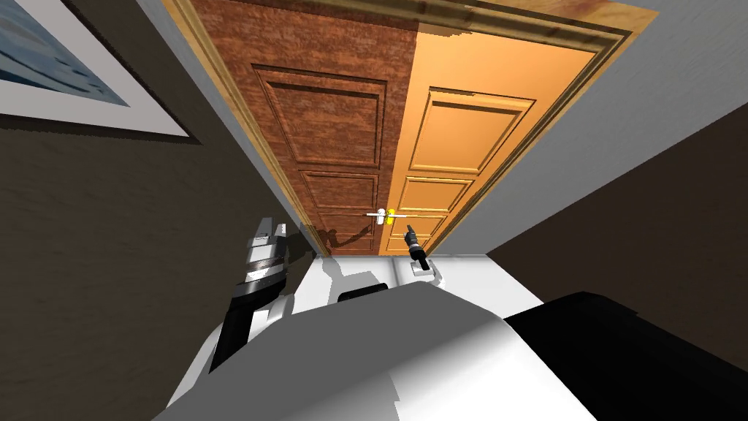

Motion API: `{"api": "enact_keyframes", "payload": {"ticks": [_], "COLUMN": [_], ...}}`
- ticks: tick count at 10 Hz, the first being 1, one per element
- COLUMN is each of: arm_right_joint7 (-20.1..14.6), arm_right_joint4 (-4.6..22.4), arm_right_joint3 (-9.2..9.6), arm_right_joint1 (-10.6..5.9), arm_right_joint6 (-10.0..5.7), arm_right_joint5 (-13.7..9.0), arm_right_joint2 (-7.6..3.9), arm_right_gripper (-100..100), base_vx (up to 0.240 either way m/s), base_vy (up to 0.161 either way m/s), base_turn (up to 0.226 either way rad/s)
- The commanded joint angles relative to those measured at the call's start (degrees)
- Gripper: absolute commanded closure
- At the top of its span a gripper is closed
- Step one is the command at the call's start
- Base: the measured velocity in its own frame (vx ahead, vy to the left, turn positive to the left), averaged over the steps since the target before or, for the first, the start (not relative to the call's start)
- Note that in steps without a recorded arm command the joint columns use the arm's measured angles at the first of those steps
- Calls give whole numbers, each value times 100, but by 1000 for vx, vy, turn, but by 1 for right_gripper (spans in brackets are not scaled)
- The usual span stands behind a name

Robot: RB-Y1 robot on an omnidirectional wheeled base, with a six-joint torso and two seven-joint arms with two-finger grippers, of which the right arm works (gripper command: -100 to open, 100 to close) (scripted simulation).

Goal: Pull the door open

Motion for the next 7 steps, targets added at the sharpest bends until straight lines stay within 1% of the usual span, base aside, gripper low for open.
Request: {"api": "enact_keyframes", "payload": {"ticks": [1, 4, 5, 6, 7], "arm_right_joint7": [-94, -261, -221, -279, -307], "arm_right_joint4": [168, 465, 408, 563, 641], "arm_right_joint3": [-40, -110, -97, -267, -356], "arm_right_joint1": [-74, -173, -164, -128, -107], "arm_right_joint6": [40, 86, 82, 49, 26], "arm_right_joint5": [46, 126, 112, 40, -2], "arm_right_joint2": [-5, -26, -18, -168, -251], "arm_right_gripper": [-100, -100, -100, -100, -100], "base_vx": [145, 160, 74, 68, 86], "base_vy": [9, 0, 0, 32, 26], "base_turn": [42, 45, 10, 58, 51]}}
